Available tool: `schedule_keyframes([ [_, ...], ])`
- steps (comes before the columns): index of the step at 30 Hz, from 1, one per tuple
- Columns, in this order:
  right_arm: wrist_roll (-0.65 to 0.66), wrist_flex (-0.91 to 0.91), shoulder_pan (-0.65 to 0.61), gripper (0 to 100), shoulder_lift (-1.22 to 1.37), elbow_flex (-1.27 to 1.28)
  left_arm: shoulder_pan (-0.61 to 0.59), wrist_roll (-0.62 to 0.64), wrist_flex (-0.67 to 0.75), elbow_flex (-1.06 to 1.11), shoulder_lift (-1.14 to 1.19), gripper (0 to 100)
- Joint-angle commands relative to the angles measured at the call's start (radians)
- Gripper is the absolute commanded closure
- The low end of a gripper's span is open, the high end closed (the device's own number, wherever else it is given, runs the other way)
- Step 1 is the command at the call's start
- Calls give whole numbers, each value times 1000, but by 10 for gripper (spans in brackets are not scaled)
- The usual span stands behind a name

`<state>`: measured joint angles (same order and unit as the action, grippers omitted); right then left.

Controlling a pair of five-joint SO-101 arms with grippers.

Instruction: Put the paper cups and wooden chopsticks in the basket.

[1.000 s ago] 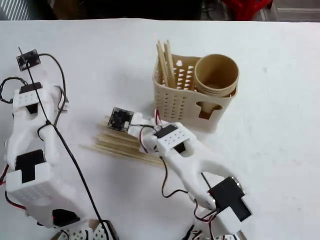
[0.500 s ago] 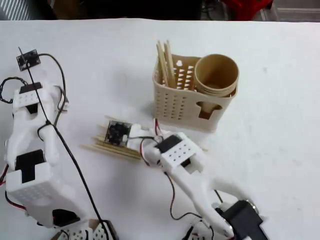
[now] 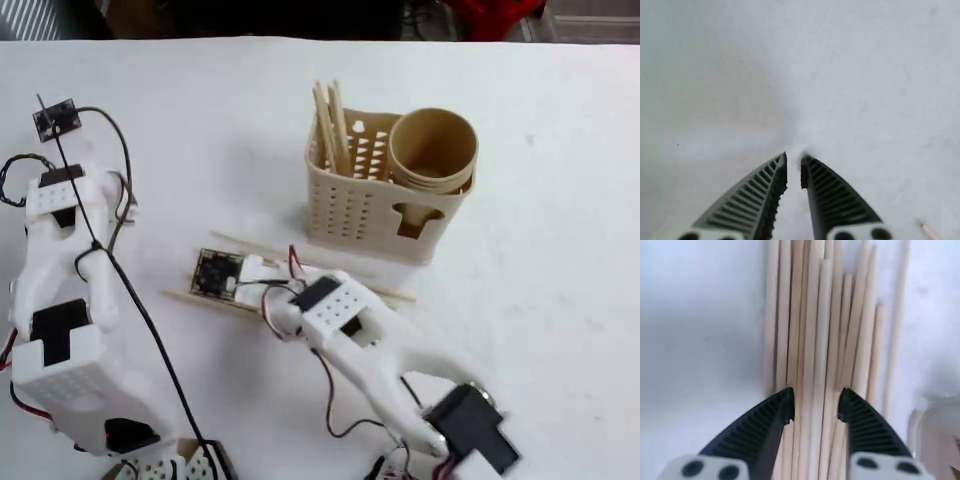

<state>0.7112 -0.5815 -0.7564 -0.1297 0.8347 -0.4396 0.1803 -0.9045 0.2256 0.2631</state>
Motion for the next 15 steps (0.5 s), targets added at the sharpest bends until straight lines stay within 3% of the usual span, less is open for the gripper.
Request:
schedule_keyframes([
  [1, -11, 5, 4, 826, 61, -75, -4, 9, 6, -6, -8, 928],
  [4, -11, -1, 8, 833, 82, -92, -2, 9, 6, -6, -8, 928],
  [10, -18, -2, 8, 987, 39, -91, -2, 9, 6, -6, -8, 928],
  [15, -20, -61, 10, 968, -38, -86, -1, 9, 6, -8, -8, 928],
])
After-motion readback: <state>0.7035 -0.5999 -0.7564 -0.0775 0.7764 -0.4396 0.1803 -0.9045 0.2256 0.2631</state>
